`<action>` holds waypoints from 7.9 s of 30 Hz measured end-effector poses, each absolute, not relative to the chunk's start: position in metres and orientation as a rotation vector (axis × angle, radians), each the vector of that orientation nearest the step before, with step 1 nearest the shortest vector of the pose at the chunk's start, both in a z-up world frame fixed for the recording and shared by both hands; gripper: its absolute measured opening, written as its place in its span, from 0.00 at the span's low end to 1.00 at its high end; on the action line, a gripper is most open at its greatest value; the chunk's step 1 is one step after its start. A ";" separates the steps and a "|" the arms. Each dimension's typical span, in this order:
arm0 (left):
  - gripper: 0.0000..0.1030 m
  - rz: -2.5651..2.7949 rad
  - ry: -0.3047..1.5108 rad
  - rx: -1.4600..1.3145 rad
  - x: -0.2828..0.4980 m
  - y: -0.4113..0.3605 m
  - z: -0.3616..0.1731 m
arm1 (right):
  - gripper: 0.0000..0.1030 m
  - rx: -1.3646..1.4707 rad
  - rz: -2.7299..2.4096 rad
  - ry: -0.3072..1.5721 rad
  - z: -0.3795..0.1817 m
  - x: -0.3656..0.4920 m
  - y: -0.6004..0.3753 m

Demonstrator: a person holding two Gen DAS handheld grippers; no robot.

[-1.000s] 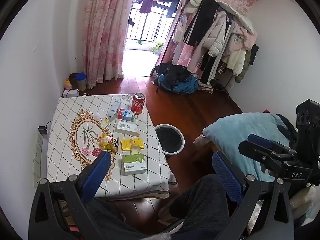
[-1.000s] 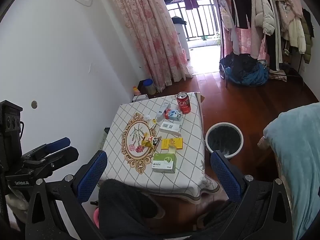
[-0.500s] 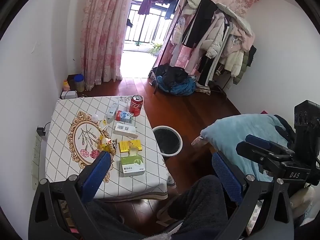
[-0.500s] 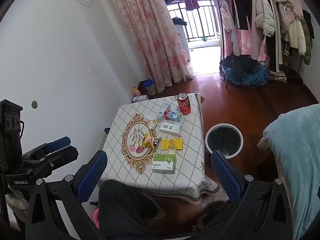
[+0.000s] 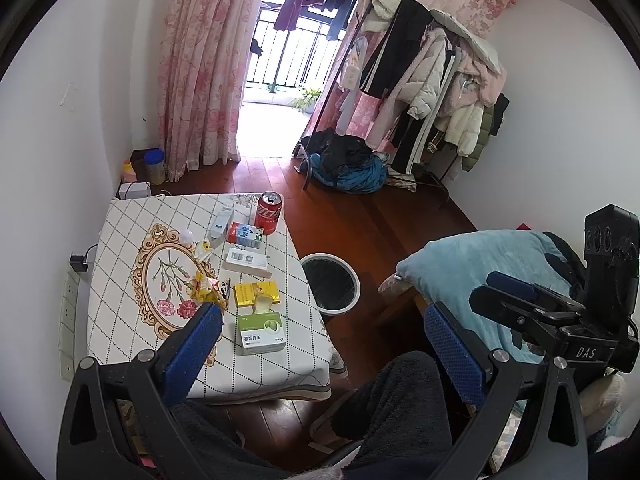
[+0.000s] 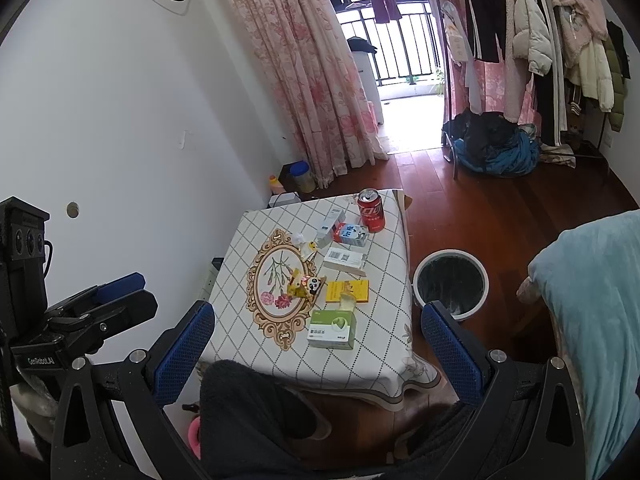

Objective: Collect trash

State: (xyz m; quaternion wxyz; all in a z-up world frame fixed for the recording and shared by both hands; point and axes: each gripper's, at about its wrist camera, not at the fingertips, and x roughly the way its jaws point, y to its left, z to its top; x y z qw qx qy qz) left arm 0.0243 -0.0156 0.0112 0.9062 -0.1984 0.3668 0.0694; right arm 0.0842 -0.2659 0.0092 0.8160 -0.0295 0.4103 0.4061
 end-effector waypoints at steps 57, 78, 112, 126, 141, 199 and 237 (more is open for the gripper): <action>1.00 0.136 0.742 -0.415 0.013 -0.014 0.028 | 1.00 -0.059 0.881 0.863 0.013 0.082 -0.261; 1.00 0.505 1.101 -0.409 0.092 0.036 -0.137 | 1.00 0.009 0.655 1.086 -0.114 0.157 -0.243; 0.86 0.882 1.266 -0.636 0.052 0.172 -0.302 | 1.00 -0.555 0.928 1.327 -0.301 0.212 0.008; 0.85 0.843 1.186 -0.701 0.040 0.180 -0.306 | 0.90 -1.104 1.071 1.269 -0.370 0.185 0.137; 0.84 0.876 1.154 -0.604 0.037 0.177 -0.286 | 0.51 -0.753 1.040 1.332 -0.333 0.204 0.092; 0.95 0.145 1.376 -0.464 0.477 -0.058 -0.320 | 0.91 0.078 0.371 1.444 -0.430 0.566 -0.309; 0.95 0.539 1.025 -0.258 0.230 -0.010 -0.135 | 0.92 -0.044 0.473 1.128 -0.166 0.363 -0.297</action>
